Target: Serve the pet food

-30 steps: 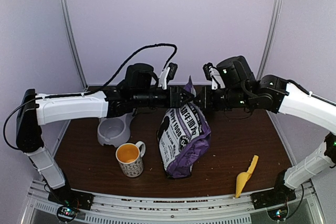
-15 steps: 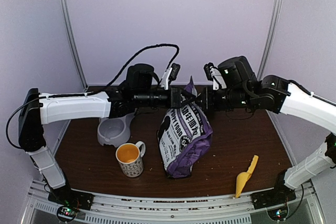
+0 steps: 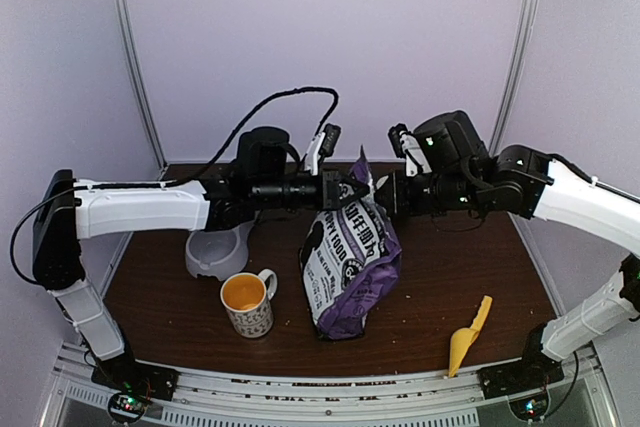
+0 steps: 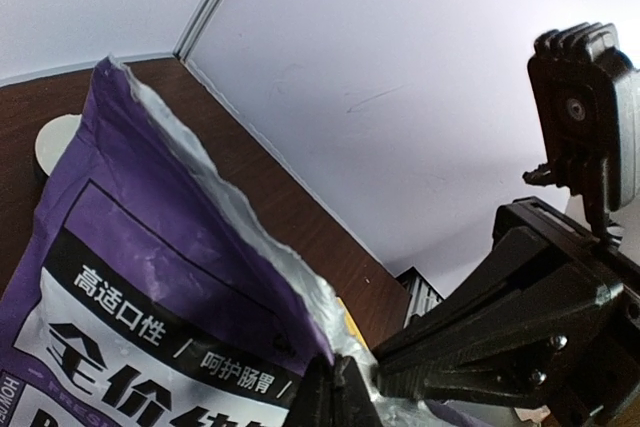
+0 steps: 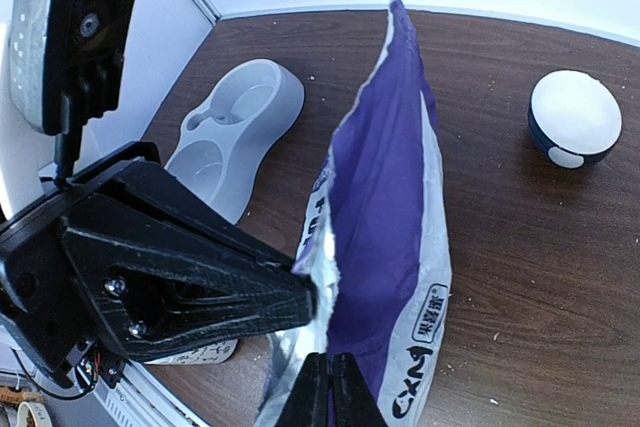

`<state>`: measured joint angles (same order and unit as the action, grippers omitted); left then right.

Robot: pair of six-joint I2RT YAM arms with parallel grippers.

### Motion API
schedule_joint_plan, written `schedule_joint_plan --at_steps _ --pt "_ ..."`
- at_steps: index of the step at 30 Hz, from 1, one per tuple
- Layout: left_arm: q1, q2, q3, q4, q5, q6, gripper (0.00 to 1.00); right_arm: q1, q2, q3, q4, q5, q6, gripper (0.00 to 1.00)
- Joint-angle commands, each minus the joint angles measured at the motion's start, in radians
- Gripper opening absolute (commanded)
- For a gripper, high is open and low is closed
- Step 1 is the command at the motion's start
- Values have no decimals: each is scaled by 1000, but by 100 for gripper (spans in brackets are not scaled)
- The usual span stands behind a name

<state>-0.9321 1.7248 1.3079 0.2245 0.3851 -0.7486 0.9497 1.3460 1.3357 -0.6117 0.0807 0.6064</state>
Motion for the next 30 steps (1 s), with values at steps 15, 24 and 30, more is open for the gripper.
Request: schedule_joint_plan --at_steps 15,24,30 --pt "-2 -134 -100 71 -57 87 0 14 -17 46 -101 105 -2 0" --pt "-11 -133 -95 89 -45 97 0 43 8 136 -103 19 0 38" --pt "-16 -134 -98 110 -37 98 0 52 47 176 -128 18 -11 38"
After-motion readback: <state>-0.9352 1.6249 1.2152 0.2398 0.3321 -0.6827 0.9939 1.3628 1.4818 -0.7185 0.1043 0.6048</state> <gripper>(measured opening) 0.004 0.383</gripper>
